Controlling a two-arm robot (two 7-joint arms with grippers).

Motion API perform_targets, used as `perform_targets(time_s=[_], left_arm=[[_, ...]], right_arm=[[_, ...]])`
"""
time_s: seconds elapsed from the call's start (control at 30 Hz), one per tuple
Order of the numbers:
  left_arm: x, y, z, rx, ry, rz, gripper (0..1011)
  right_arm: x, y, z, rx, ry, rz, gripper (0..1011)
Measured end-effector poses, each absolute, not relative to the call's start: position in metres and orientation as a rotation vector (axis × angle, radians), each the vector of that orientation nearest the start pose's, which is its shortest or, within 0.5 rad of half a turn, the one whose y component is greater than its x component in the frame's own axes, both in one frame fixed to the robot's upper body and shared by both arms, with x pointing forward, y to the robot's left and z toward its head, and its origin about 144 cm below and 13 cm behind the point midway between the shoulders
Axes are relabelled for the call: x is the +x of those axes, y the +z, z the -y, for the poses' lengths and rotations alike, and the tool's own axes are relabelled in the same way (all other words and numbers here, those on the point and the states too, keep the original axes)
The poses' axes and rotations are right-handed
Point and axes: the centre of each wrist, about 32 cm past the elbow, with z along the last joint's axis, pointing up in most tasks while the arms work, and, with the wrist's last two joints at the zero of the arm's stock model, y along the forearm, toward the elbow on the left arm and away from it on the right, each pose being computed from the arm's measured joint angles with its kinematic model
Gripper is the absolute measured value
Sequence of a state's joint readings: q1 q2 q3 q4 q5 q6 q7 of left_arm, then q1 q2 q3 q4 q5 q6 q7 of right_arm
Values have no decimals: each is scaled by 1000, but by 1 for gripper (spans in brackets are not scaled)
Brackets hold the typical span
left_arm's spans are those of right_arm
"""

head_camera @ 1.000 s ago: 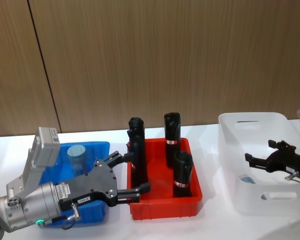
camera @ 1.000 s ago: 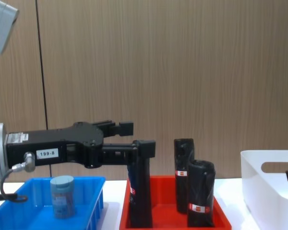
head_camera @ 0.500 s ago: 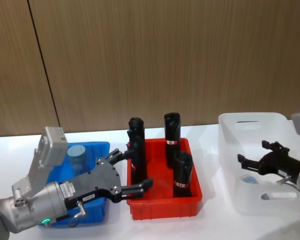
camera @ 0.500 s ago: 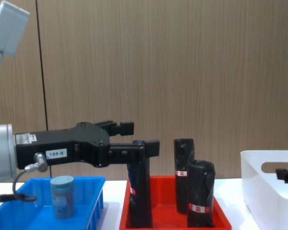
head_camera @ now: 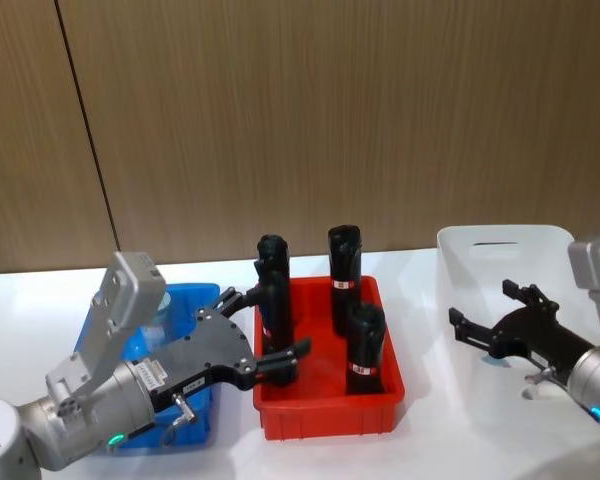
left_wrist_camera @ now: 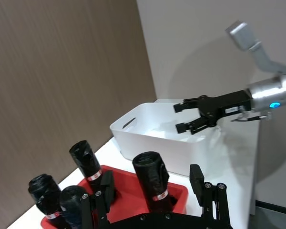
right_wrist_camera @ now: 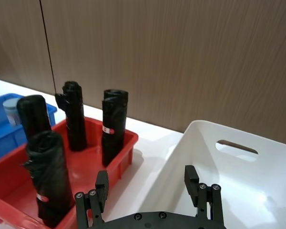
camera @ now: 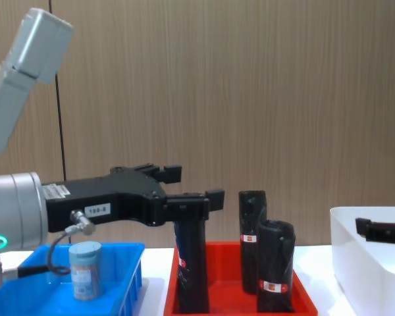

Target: Pick the cotton swabs from the blue box and place them into the white box.

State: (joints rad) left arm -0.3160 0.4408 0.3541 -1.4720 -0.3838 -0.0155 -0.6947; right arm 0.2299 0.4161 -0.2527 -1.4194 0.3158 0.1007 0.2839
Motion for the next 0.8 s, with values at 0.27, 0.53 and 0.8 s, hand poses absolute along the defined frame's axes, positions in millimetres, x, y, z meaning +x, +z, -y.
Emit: perform_targets(time_s=[0.27,0.53,0.8], left_arm=[[524,1205,-255,71,686,155,1003],[519,1205,-244,76,761,172,1003],[513,1204,-233,77,843,192,1003]], right_arm=[[496,1173,275,-132,-1148,32,1001],[473,1179,257,-64,-1181,55,1001],[452,1186,242,2,-1216,71,1001]])
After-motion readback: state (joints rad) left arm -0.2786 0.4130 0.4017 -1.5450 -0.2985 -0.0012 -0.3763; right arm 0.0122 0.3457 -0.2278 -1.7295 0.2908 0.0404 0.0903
